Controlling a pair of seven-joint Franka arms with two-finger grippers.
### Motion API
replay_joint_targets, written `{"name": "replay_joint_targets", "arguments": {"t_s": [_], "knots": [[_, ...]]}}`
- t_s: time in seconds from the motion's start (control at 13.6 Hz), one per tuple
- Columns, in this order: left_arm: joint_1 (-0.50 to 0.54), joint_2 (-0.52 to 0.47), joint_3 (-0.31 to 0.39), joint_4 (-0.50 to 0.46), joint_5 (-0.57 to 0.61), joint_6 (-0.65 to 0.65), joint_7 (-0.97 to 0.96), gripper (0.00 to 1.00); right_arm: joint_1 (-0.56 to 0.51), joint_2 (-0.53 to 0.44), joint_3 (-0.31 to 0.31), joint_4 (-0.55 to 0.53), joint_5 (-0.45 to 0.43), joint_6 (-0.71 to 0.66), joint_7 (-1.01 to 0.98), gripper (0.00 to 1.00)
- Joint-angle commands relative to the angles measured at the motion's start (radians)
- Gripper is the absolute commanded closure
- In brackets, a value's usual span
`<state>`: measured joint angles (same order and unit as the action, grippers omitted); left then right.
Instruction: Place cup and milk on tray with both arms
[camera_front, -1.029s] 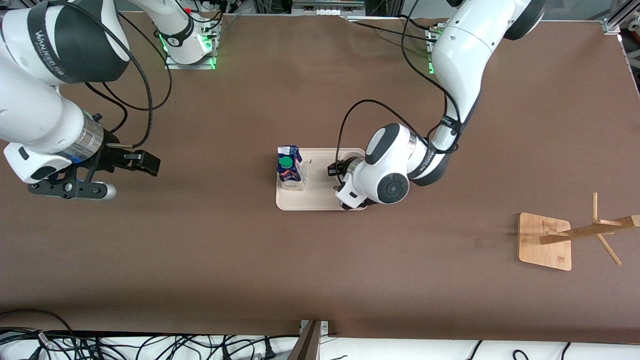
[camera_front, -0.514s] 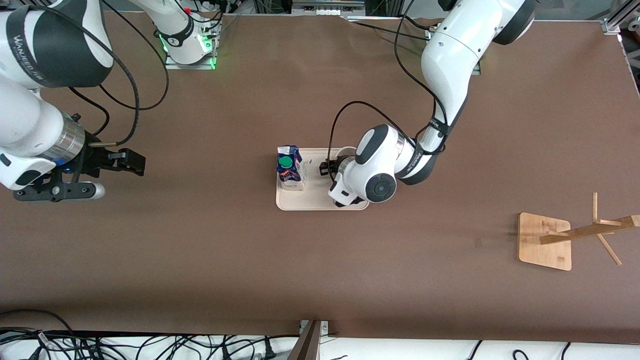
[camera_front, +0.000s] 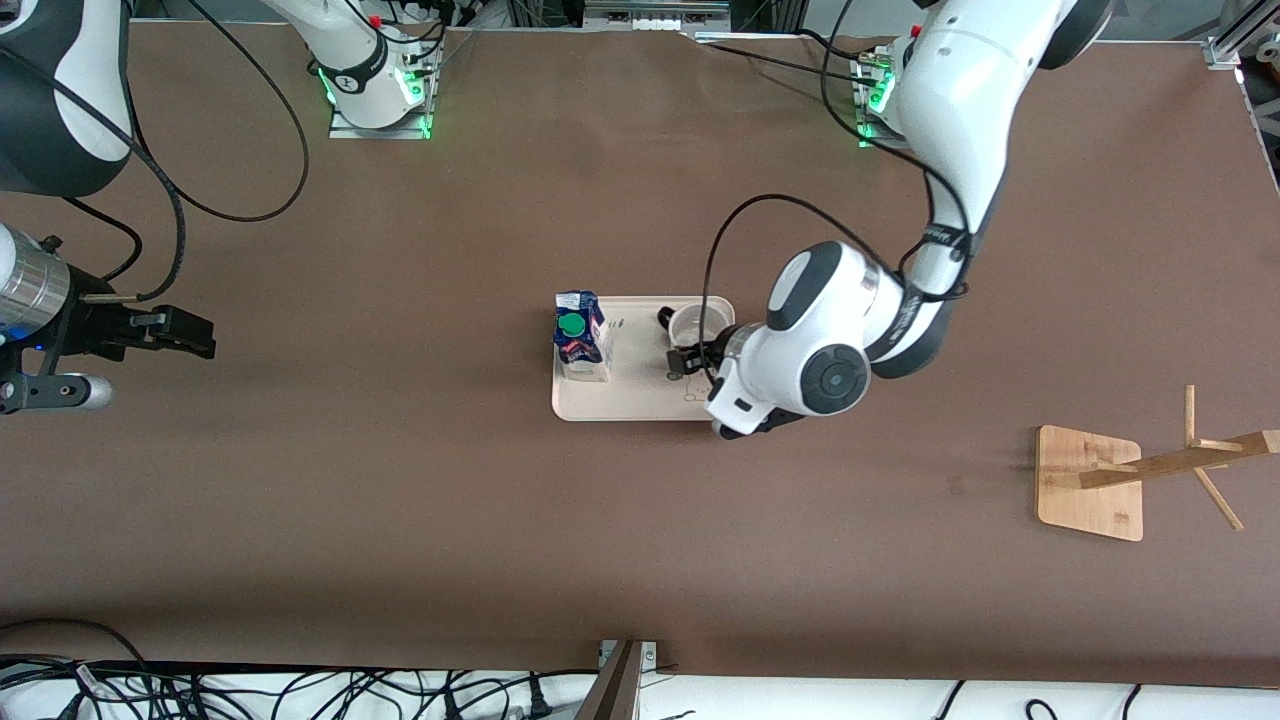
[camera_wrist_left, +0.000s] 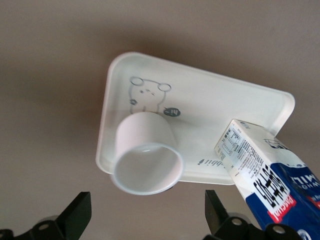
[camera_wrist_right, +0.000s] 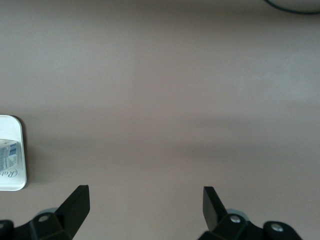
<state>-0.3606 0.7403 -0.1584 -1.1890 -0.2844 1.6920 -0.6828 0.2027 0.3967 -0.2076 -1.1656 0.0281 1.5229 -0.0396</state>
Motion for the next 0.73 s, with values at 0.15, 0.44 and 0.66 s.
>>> {"name": "replay_joint_targets", "arguments": {"t_s": [0.15,0.44,0.66], "knots": [[0.104,-0.195,0.002,-0.027,0.203,-0.194,0.302,0.0,-0.236,-0.131,0.198,-0.14,-0.003,0.085,-0.046,0.0],[0.175,-0.353,0.049,-0.075,0.303,-0.215,0.503,0.0,-0.218,-0.18,0.211,-0.192,-0.031,0.091,-0.007,0.0],[0.265,-0.591,0.088,-0.283,0.284,-0.128,0.517,0.0,-0.219,-0.187,0.209,-0.203,-0.033,0.094,0.0,0.0]]}}
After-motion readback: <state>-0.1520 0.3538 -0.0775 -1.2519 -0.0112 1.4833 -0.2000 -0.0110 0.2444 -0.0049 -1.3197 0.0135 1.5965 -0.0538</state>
